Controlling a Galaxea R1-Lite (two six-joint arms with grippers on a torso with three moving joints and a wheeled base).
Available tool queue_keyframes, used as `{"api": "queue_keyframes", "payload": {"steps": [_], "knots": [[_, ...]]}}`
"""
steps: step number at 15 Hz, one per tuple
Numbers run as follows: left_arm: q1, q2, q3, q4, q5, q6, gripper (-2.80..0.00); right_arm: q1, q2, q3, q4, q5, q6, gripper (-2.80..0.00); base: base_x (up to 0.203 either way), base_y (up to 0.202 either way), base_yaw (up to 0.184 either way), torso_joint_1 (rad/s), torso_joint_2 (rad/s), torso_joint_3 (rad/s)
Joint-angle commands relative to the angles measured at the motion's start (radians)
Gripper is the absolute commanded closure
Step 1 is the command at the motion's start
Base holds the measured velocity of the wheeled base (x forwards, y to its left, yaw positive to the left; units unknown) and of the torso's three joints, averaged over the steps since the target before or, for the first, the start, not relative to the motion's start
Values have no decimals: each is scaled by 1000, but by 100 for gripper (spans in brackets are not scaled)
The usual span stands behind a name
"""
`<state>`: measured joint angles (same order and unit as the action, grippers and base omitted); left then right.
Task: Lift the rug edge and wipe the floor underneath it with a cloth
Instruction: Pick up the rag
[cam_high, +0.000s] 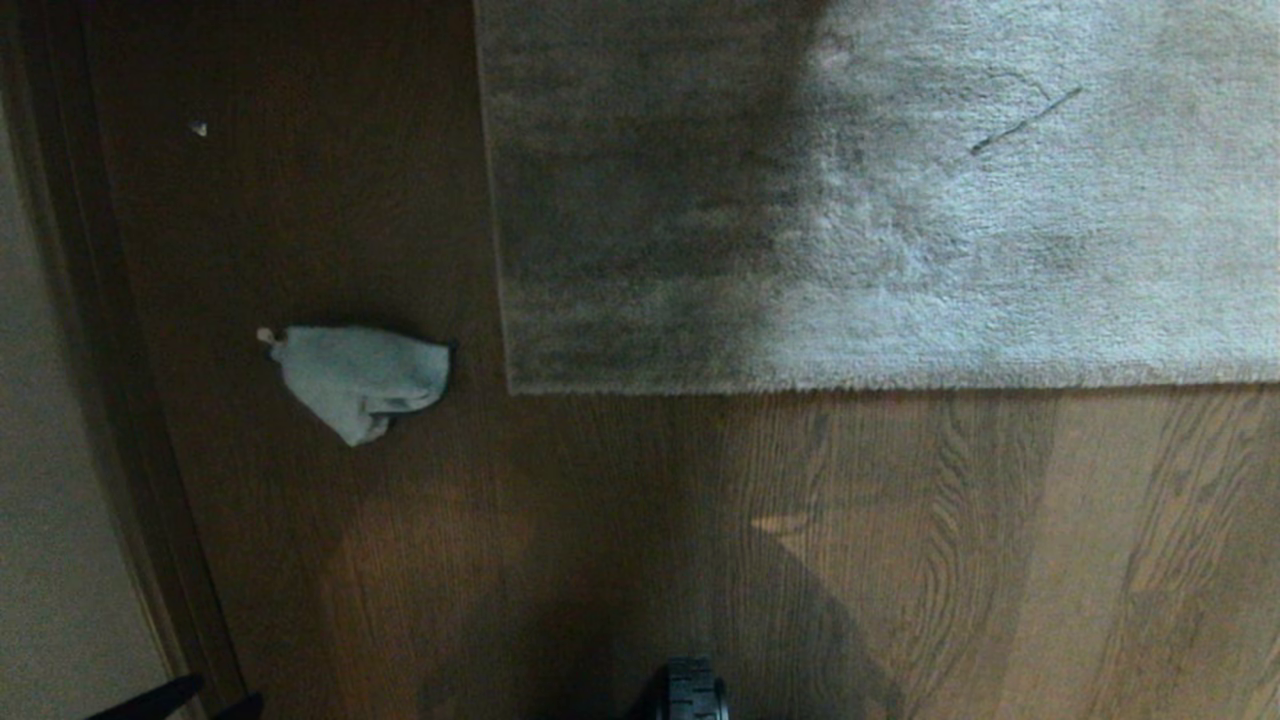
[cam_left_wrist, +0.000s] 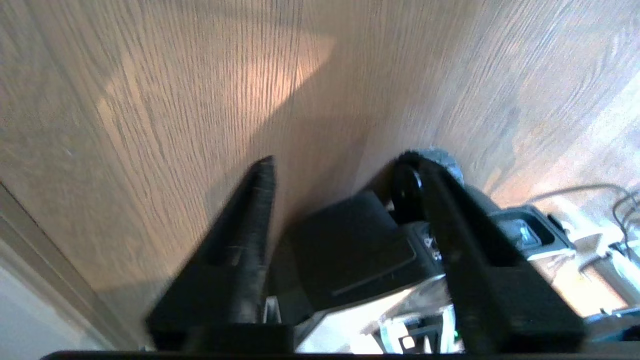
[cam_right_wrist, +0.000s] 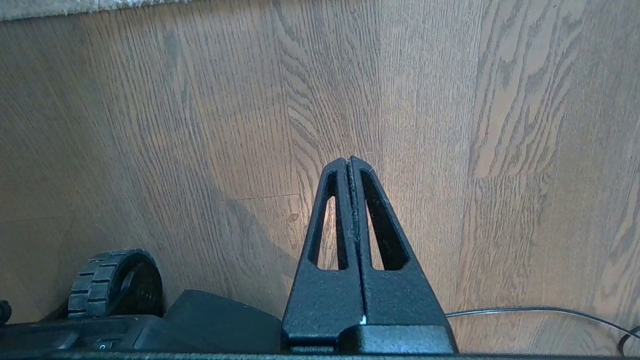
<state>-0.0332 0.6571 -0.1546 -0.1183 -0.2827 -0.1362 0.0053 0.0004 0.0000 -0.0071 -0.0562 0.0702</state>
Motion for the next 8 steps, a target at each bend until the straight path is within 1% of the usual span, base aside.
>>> {"api": "queue_keyframes", "payload": {"steps": [1,4,5,8], "knots": [[-1,82,-3,-1,-4,-1,-280,1,0,0,1,-1,0,0,0,0,0,0,0,0],[-2,141,-8,-6,-6,-1,-280,1,0,0,-1,-1,0,0,0,0,0,0,0,0],[-7,164,-9,-23,-9,0,-280,1,0,0,-1,-1,0,0,0,0,0,0,0,0],[-40,277,-7,-128,-25,1,-280,1,0,0,-1,-1,0,0,0,0,0,0,0,0]]}}
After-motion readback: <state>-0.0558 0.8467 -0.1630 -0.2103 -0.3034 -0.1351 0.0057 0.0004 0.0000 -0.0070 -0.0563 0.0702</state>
